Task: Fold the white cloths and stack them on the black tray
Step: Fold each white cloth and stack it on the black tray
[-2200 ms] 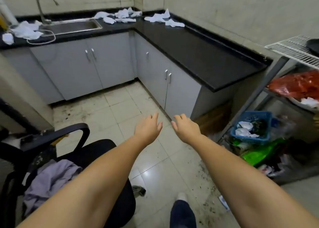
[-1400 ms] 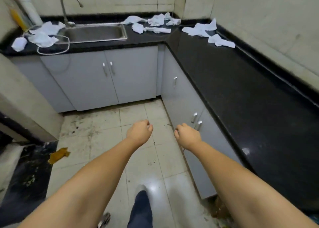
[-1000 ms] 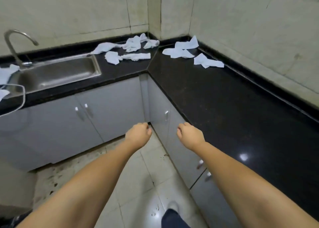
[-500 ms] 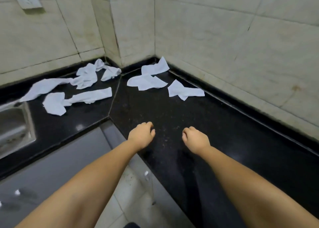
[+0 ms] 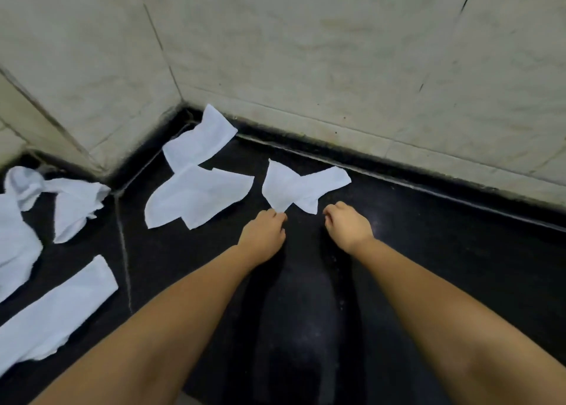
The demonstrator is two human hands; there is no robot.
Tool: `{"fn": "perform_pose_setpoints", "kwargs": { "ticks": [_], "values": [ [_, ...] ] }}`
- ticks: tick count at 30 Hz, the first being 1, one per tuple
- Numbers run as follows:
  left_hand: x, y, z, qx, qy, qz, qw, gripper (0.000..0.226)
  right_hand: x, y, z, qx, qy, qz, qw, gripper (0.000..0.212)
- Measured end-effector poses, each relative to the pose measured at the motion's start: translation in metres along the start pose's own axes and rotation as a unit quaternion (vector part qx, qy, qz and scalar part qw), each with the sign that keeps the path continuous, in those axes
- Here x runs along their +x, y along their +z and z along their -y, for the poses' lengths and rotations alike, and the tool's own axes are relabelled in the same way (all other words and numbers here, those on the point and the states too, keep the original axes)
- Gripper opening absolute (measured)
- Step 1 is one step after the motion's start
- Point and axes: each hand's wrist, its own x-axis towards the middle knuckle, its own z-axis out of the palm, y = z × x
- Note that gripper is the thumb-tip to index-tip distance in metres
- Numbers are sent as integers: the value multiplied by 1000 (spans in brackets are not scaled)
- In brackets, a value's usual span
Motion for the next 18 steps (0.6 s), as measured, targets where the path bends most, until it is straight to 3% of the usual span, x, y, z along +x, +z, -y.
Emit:
{"fn": "perform_pose_setpoints", "kwargs": {
  "ticks": [3, 7, 14, 18],
  "values": [
    [39, 1, 20, 32, 65, -3, 997, 40, 34, 4, 11, 12, 17, -15, 1000, 29],
    [66, 12, 37, 82, 85, 10, 993, 44, 58, 19, 18, 6, 16, 39, 999, 32],
    [85, 11, 46, 83, 129, -17, 988, 25, 58, 32, 25, -62, 20, 20, 998, 27],
    [83, 0, 50, -47, 82, -17, 995, 17, 52, 24, 27, 14, 64, 7, 998, 22]
  ]
}}
